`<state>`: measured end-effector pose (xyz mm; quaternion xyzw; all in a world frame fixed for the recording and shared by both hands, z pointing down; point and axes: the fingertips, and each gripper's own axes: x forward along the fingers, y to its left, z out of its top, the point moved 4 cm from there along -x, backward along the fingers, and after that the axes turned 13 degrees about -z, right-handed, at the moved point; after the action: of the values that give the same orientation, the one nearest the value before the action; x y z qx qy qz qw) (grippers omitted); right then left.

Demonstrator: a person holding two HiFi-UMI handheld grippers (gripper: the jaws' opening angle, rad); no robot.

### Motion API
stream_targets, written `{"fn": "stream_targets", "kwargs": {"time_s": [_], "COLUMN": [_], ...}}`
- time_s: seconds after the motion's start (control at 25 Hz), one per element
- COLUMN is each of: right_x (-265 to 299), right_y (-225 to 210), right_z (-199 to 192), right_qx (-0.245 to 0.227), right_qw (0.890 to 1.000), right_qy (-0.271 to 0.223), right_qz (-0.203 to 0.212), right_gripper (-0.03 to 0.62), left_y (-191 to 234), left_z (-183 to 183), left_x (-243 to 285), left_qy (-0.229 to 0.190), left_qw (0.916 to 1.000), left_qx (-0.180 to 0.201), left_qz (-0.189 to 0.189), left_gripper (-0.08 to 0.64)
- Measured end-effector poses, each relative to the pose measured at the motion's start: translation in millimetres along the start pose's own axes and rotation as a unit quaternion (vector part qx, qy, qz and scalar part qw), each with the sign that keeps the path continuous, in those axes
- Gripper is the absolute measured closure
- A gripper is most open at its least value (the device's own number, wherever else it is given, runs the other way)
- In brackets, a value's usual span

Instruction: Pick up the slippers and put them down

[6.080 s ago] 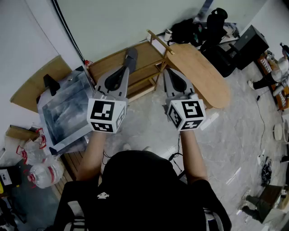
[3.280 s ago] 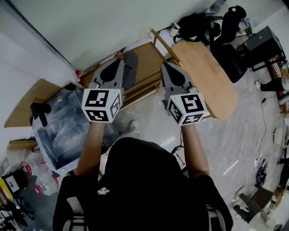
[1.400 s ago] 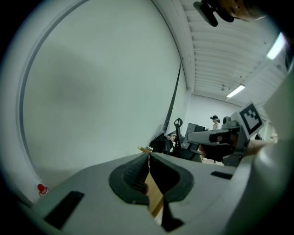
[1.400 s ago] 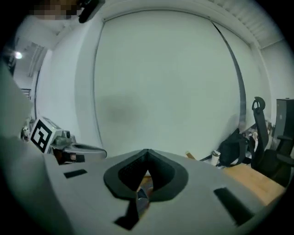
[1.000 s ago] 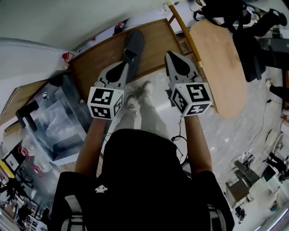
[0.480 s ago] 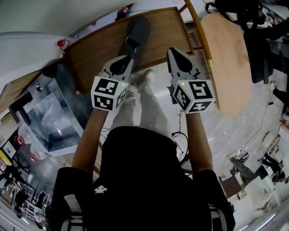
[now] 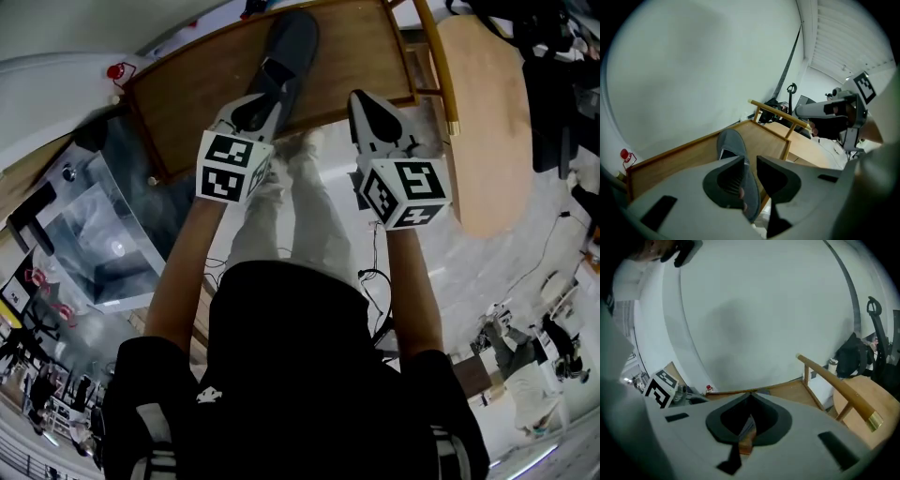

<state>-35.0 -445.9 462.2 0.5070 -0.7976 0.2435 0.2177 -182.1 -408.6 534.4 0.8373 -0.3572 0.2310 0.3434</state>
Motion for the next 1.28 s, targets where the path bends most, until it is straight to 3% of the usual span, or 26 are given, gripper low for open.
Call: {"fn": "stream_targets", "kwargs": {"time_s": [0.08,0.36,0.56,0.88,1.28], "right_x": [5.7,20.2,26.4,30.1,32.1], "right_y": [0.4,2.0,1.4,-1.8,-6.2], "right_z": [-5.8,-25.5,-35.0,-46.8,-54.6], "right_qx": [-0.001,-0.001,-0.003,0.000,0.005], "right_qw": [1.000,1.000,0.999,0.998,0.998], "right_qy": [0.006,0.028,0.042,0.055,0.063], "right_qz": [0.002,0.007,0.012,0.013,0.010], "right_gripper": [0.606,0.606,0.606,0.606,0.606], "left_y": [3.4,25.1,32.5,40.3,46.3], "left_z": [-8.1,-31.6,-39.7,-50.0,-56.3], "left_x": [6.1,28.4,44.9,59.2,64.9], "left_qy": [0.010,0.045,0.080,0.102,0.112], "left_qw": [0.9999,0.9986,0.9960,0.9926,0.9909], "left_qx": [-0.008,0.008,0.027,0.016,0.019], "left_qz": [-0.006,0.026,0.030,0.063,0.072], "left_gripper": [0.452,0.394,0.393,0.394,0.502]}}
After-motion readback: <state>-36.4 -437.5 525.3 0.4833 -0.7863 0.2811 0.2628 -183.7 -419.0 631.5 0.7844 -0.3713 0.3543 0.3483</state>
